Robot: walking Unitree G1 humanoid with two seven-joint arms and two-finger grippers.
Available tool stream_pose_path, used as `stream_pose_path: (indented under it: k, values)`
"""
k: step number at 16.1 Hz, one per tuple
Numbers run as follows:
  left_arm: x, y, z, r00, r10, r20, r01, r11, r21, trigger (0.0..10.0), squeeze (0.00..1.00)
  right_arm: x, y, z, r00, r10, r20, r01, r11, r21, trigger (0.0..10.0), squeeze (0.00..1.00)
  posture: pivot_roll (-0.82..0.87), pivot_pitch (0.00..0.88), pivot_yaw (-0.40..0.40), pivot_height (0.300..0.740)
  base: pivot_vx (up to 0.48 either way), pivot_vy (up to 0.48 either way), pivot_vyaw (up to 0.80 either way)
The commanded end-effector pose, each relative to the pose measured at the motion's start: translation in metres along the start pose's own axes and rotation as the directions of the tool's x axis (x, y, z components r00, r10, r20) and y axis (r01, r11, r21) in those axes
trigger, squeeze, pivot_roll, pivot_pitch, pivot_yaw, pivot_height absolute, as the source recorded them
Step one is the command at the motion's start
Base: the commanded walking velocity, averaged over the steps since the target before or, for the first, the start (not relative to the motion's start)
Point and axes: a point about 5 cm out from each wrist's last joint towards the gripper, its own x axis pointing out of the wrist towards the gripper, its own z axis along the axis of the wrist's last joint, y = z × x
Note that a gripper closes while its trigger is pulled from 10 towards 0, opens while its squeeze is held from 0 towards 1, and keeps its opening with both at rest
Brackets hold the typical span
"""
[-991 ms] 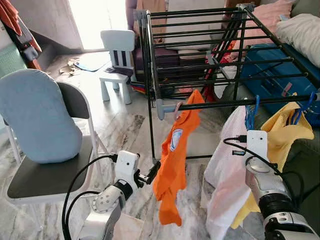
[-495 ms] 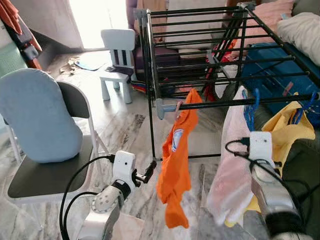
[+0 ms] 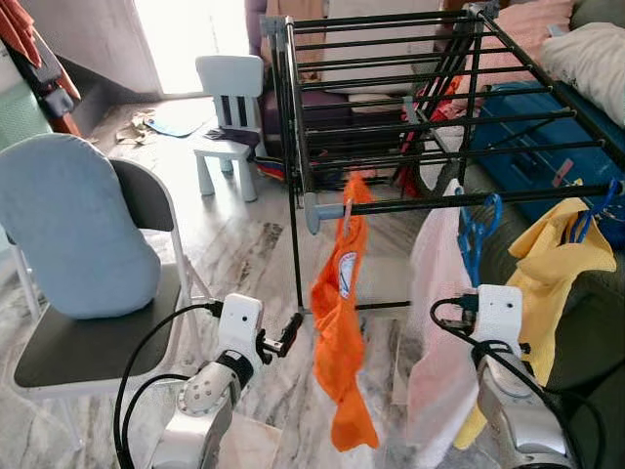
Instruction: Hang hanger
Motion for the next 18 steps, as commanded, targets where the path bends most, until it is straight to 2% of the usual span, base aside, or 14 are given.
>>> stream_pose_path:
  k: [1,7,18]
  values:
    - [0.0012,0.0031,0.0016,1.0,0.015,-0.002,-0.015,1.0,0.014,10.0,0.0,0.0016,0.0047,0.0195,0.997,0.021,0.078,-0.021,1.0,-0.003,10.0,0.0,-0.19,0.0,0.044,0.74,0.0,0.0,0.0]
    - [0.001,0.0033,0.0007,1.0,0.026,-0.006,-0.026,0.999,0.023,10.0,0.0,0.0061,0.0015,0.0272,0.996,0.013,0.09,-0.012,1.0,-0.007,10.0,0.0,-0.19,0.0,0.037,0.74,0.0,0.0,0.0]
    - [0.0013,0.0041,0.0001,0.999,0.037,-0.01,-0.037,0.999,0.031,10.0,0.0,0.0086,0.0058,0.0289,0.996,0.023,0.086,-0.022,1.0,-0.007,10.0,0.0,-0.18,0.0,0.034,0.74,-0.269,0.0,0.0]
